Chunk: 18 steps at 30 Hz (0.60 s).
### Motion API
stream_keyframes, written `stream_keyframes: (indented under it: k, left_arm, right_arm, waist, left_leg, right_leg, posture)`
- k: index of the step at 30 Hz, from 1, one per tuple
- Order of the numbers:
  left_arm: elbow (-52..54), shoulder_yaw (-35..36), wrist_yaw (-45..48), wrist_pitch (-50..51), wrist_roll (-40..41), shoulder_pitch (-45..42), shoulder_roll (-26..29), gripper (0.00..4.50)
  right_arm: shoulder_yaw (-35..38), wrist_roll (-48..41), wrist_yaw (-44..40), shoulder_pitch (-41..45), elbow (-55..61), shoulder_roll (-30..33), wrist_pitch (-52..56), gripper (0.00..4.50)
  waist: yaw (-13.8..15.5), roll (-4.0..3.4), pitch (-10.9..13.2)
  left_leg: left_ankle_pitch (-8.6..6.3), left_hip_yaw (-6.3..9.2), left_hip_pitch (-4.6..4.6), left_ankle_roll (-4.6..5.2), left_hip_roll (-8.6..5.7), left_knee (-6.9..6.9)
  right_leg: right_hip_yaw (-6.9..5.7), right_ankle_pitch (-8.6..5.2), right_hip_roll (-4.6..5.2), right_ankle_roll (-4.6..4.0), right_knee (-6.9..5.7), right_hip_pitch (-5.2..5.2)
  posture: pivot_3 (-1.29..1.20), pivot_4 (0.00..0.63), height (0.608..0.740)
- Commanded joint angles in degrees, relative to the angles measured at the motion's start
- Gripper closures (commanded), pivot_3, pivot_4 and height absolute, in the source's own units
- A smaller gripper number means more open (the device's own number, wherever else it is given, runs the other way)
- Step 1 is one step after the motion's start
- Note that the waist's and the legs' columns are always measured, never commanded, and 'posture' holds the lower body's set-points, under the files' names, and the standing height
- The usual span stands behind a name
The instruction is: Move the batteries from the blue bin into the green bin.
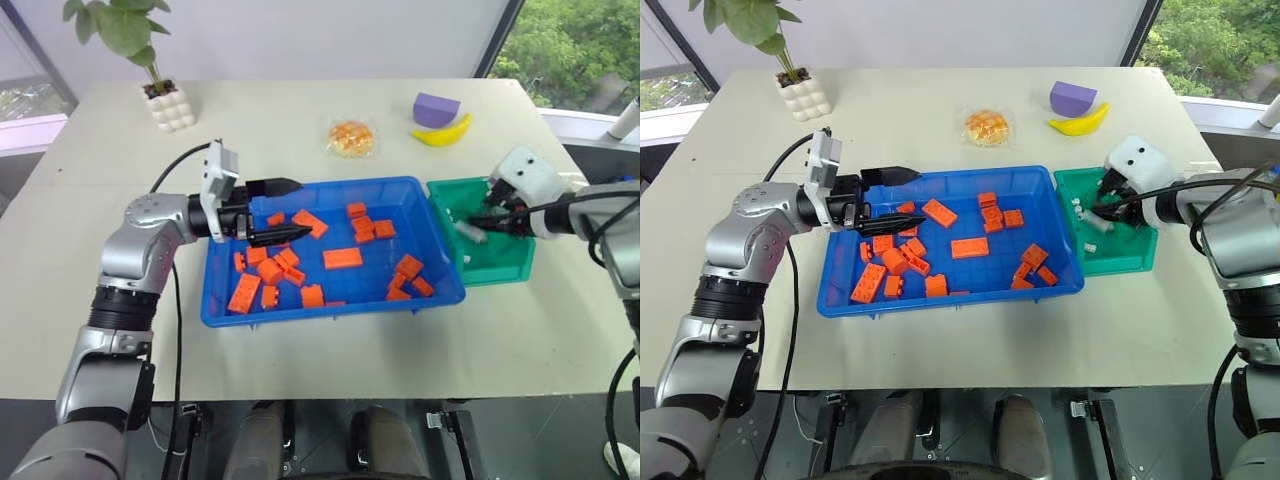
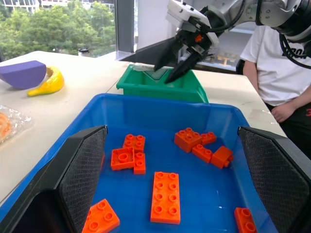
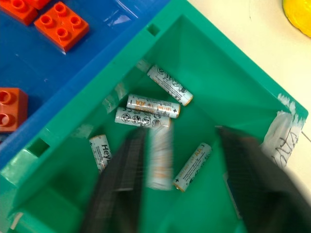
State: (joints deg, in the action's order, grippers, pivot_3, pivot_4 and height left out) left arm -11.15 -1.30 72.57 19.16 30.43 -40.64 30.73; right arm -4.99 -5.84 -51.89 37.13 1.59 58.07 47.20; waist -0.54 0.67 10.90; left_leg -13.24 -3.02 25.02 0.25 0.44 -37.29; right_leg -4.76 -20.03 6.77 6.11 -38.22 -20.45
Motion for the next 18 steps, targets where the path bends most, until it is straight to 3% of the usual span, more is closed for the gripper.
stream_keyframes:
  k: [1,2,9,13,18]
  left_arm:
    - [1.0,2.2,-0.8,-1.3,0.0,-0.5,0.2,0.00]
    - [0.8,2.9,-1.7,-2.0,0.0,-0.5,0.0,0.00]
    - [-3.4,13.1,-13.0,-9.2,-0.5,-1.1,0.5,0.00]
    - [-3.7,20.6,-19.7,-12.5,-2.3,1.7,5.9,0.00]
    - [5.4,29.7,-24.7,-8.2,-0.7,12.4,12.7,0.00]
  right_arm:
    - [2.9,0.5,2.2,2.2,0.1,-0.2,-1.8,0.54]
    - [3.1,0.4,2.9,2.9,-0.6,-0.8,-2.1,0.05]
    - [10.4,-0.4,13.5,8.4,-10.9,-7.8,-7.4,0.05]
    - [16.7,0.2,22.9,11.0,-23.6,-11.1,-21.2,0.05]
    - [18.7,1.1,27.6,11.8,-36.6,-11.7,-34.2,0.05]
  waist:
    - [0.0,0.00,0.0]
    - [0.0,0.00,0.0]
    - [-0.1,0.00,0.0]
    - [-0.2,0.02,0.0]
    - [-0.4,0.01,0.0]
  left_leg:
    - [0.00,0.01,0.00,0.00,0.00,0.00]
    - [0.00,0.01,0.00,0.00,0.00,0.00]
    - [0.01,0.02,0.00,-0.02,0.01,-0.04]
    - [0.01,0.01,0.01,-0.02,0.00,-0.01]
    - [0.01,-0.01,0.01,-0.02,-0.03,0.09]
  right_leg:
    - [0.00,0.00,0.00,0.00,0.00,0.00]
    - [0.00,0.00,0.00,0.00,0.00,0.00]
    - [-0.01,0.00,0.00,0.00,-0.02,0.01]
    - [-0.02,0.00,0.02,0.00,-0.01,-0.01]
    - [-0.02,0.00,0.05,0.00,0.02,-0.02]
  posture:
    - [0.00,0.150,0.739]
    - [0.00,0.150,0.739]
    - [0.00,0.150,0.739]
    - [0.00,0.150,0.739]
    - [0.00,0.150,0.739]
